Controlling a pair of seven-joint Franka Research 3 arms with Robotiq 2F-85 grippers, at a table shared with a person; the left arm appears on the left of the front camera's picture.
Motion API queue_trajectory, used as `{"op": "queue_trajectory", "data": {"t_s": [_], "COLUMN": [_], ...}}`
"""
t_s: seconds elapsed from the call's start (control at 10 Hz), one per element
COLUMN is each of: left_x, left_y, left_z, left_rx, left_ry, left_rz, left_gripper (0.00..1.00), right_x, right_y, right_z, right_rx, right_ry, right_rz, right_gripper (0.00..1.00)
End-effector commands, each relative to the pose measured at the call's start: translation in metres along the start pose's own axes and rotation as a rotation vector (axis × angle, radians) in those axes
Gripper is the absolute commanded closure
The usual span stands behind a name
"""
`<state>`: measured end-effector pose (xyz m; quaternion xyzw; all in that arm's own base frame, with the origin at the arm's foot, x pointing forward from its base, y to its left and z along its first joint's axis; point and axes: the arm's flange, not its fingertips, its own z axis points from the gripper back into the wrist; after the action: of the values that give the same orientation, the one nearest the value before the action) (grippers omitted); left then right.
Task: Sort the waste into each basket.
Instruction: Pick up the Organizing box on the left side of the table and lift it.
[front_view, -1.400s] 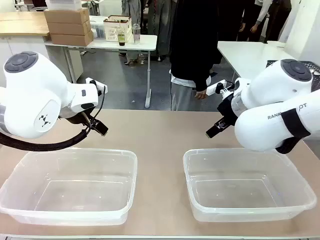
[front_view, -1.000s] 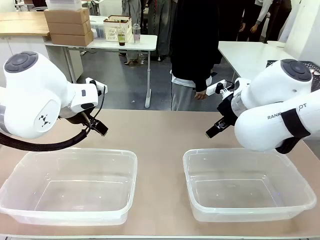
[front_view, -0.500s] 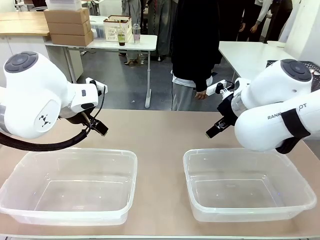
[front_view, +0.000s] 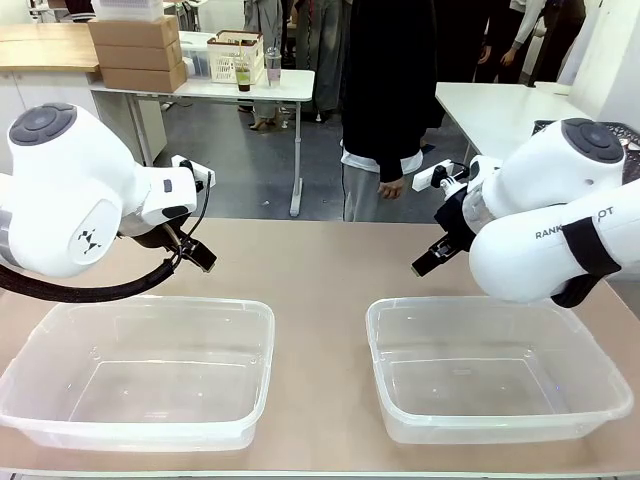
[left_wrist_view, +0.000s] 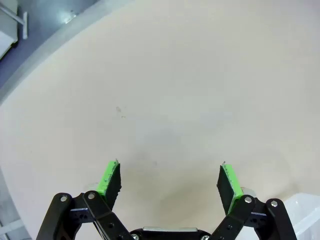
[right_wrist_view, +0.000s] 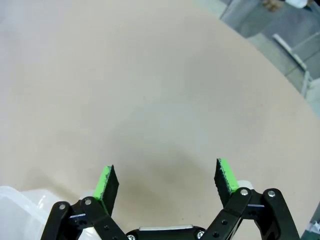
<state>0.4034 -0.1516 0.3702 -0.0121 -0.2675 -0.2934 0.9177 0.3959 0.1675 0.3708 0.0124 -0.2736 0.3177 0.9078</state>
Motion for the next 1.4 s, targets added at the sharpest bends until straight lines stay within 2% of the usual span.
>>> {"op": "queue_trajectory", "data": {"t_s": [0.0, 0.1, 0.2, 0.3, 0.4, 0.5, 0.6, 0.7, 0.8, 0.9, 1.0, 1.1, 1.2, 1.3], "left_x": [0.014, 0.030, 0.027, 0.014, 0.002, -0.005, 0.013, 0.013, 0.013, 0.006, 0.005, -0.004, -0.023, -0.042], "left_y": [0.001, -0.009, -0.027, -0.043, -0.055, -0.058, -0.050, -0.050, -0.050, -0.059, -0.060, -0.047, -0.023, -0.003], "left_z": [0.032, 0.091, 0.140, 0.177, 0.193, 0.185, 0.174, 0.174, 0.174, 0.198, 0.196, 0.201, 0.212, 0.219], "left_rx": [-0.032, -0.034, -0.004, -0.120, -0.149, -0.154, -0.089, -0.089, -0.089, -0.112, -0.385, -0.632, -0.891, -1.067], "left_ry": [0.011, 0.165, 0.127, 0.102, 0.091, 0.064, 0.106, 0.106, 0.106, 0.095, 0.108, 0.054, -0.055, -0.155], "left_rz": [0.036, 0.207, 0.182, 0.112, 0.087, 0.119, 0.111, 0.111, 0.111, 0.111, 0.046, 0.098, 0.169, 0.277], "left_gripper": [0.00, 0.00, 0.00, 0.00, 0.00, 0.00, 0.00, 0.00, 0.00, 0.00, 0.00, 0.00, 0.00, 0.00], "right_x": [0.012, 0.012, -0.003, -0.026, -0.044, -0.055, 0.026, 0.026, 0.015, 0.019, 0.014, 0.007, -0.009, -0.028], "right_y": [0.000, 0.004, 0.011, 0.017, 0.020, 0.027, 0.009, 0.009, 0.014, 0.014, 0.011, 0.001, -0.014, -0.030], "right_z": [0.034, 0.093, 0.145, 0.187, 0.203, 0.191, 0.183, 0.183, 0.221, 0.194, 0.184, 0.191, 0.209, 0.222], "right_rx": [0.030, -0.008, 0.016, 0.068, 0.033, -0.027, 0.013, 0.013, 0.004, 0.257, 0.441, 0.630, 0.924, 1.054], "right_ry": [-0.023, -0.042, -0.098, -0.170, -0.165, -0.125, -0.156, -0.156, -0.164, -0.106, -0.089, -0.133, -0.245, -0.325], "right_rz": [-0.126, -0.156, -0.103, -0.011, -0.001, -0.017, -0.052, -0.052, -0.034, -0.052, -0.093, -0.260, -0.410, -0.536], "right_gripper": [0.00, 0.00, 0.00, 0.00, 0.00, 0.00, 0.00, 0.00, 0.00, 0.00, 0.00, 0.00, 0.00, 0.00]}}
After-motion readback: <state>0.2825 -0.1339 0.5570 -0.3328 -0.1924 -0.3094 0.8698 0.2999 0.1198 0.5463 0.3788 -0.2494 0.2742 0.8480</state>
